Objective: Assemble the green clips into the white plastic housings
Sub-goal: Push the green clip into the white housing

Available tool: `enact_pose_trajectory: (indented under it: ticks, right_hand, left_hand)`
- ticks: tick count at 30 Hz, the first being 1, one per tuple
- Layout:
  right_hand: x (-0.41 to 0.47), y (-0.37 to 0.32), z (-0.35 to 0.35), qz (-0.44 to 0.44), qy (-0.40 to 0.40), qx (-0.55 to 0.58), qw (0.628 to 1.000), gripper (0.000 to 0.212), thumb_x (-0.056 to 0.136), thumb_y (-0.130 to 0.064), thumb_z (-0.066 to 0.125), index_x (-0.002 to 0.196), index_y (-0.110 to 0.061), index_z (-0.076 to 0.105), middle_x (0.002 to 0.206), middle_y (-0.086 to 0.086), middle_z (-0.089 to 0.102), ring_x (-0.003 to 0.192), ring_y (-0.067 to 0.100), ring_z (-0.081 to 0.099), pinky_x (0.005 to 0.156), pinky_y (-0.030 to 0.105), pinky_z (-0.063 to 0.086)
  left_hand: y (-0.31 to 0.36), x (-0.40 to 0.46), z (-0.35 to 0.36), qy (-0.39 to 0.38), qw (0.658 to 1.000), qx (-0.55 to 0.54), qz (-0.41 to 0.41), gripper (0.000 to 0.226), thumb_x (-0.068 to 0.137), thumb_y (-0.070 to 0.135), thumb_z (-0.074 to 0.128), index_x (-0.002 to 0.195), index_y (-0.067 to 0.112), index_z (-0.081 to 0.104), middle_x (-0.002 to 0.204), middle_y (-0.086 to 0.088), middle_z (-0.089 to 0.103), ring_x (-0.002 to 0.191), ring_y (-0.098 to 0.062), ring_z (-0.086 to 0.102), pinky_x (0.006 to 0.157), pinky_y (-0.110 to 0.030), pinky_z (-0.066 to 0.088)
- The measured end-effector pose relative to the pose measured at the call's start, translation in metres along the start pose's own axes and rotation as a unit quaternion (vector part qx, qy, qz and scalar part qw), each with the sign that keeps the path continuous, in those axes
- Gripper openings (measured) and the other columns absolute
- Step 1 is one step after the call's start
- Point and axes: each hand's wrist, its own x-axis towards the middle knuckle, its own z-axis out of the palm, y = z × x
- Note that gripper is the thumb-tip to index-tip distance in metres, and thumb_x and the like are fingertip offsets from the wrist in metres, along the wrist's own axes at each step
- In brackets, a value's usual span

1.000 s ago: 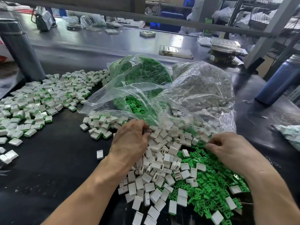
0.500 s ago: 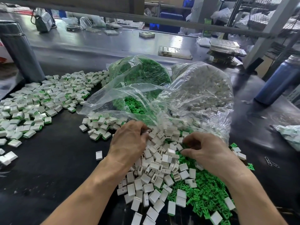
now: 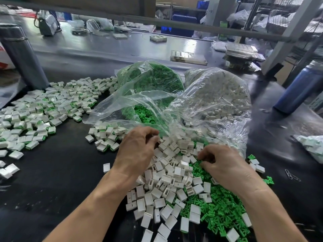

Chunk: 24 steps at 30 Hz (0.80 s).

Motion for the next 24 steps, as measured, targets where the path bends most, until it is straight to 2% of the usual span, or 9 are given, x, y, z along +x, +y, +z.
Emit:
enact_pose_trajectory:
  ticks: [3, 7, 9, 13, 17, 21, 24]
  right_hand:
    - [0.0007, 0.0005, 0.0007, -0.007, 0.015, -0.002, 1.000, 0.022, 0.097, -0.019, 0.071, 0.090, -0.039, 0.068, 0.099, -0.018, 0.065, 0.086, 0.000, 0.063, 0.071, 0.015, 0.050]
    - [-0.0016, 0.0008, -0.0007, -0.015, -0.003, 0.013, 1.000, 0.008, 0.096, -0.034, 0.073, 0.093, -0.039, 0.068, 0.095, -0.017, 0.066, 0.081, 0.001, 0.065, 0.070, 0.017, 0.052]
    - [-0.0027, 0.0003, -0.0017, -0.010, -0.026, 0.011, 1.000, 0.010, 0.092, -0.041, 0.076, 0.096, -0.040, 0.067, 0.095, -0.017, 0.065, 0.081, 0.003, 0.065, 0.070, 0.018, 0.052]
    - [-0.0012, 0.0009, -0.0004, -0.006, -0.015, -0.010, 1.000, 0.010, 0.093, -0.039, 0.076, 0.092, -0.040, 0.066, 0.095, -0.019, 0.064, 0.083, 0.000, 0.062, 0.068, 0.016, 0.046]
    - [0.0005, 0.0011, 0.0022, -0.012, 0.000, -0.020, 1.000, 0.010, 0.096, -0.032, 0.072, 0.092, -0.040, 0.067, 0.096, -0.020, 0.064, 0.086, -0.001, 0.061, 0.074, 0.019, 0.051]
    - [-0.0007, -0.0021, 0.0027, -0.017, 0.004, -0.022, 1.000, 0.009, 0.095, -0.031, 0.072, 0.093, -0.038, 0.066, 0.098, -0.018, 0.065, 0.091, 0.000, 0.060, 0.087, 0.028, 0.056]
    - [-0.0036, -0.0040, 0.0004, -0.010, 0.001, -0.014, 1.000, 0.010, 0.094, -0.034, 0.074, 0.094, -0.038, 0.065, 0.099, -0.016, 0.065, 0.092, 0.002, 0.061, 0.090, 0.031, 0.057]
  left_hand:
    - [-0.0004, 0.0016, -0.0001, -0.008, 0.997, -0.075, -0.019, 0.019, 0.099, 0.019, 0.068, 0.115, 0.027, 0.072, 0.107, 0.015, 0.069, 0.090, 0.006, 0.066, 0.076, -0.002, 0.050]
    - [-0.0008, 0.0040, -0.0008, -0.018, 0.985, -0.167, -0.041, 0.014, 0.097, 0.016, 0.070, 0.106, 0.026, 0.075, 0.099, 0.012, 0.075, 0.091, 0.008, 0.067, 0.073, -0.006, 0.051]
    - [-0.0010, 0.0043, -0.0005, -0.023, 0.980, -0.190, -0.050, 0.013, 0.097, 0.016, 0.071, 0.104, 0.026, 0.075, 0.096, 0.012, 0.076, 0.089, 0.005, 0.069, 0.073, -0.008, 0.052]
    - [-0.0008, 0.0039, -0.0005, -0.031, 0.969, -0.236, -0.064, 0.010, 0.096, 0.018, 0.071, 0.103, 0.024, 0.075, 0.091, 0.013, 0.076, 0.081, 0.004, 0.069, 0.068, -0.009, 0.052]
    - [0.0008, 0.0044, -0.0017, -0.038, 0.957, -0.276, -0.078, 0.008, 0.094, 0.019, 0.073, 0.102, 0.021, 0.074, 0.090, 0.007, 0.077, 0.077, -0.002, 0.071, 0.065, -0.011, 0.052]
    - [0.0023, 0.0051, -0.0032, -0.037, 0.951, -0.296, -0.078, 0.012, 0.090, 0.022, 0.076, 0.101, 0.018, 0.073, 0.091, 0.002, 0.079, 0.080, -0.012, 0.075, 0.065, -0.013, 0.054]
    - [0.0018, 0.0047, -0.0031, -0.043, 0.955, -0.286, -0.069, 0.015, 0.088, 0.022, 0.079, 0.101, 0.020, 0.073, 0.089, 0.004, 0.078, 0.078, -0.008, 0.074, 0.066, -0.014, 0.054]
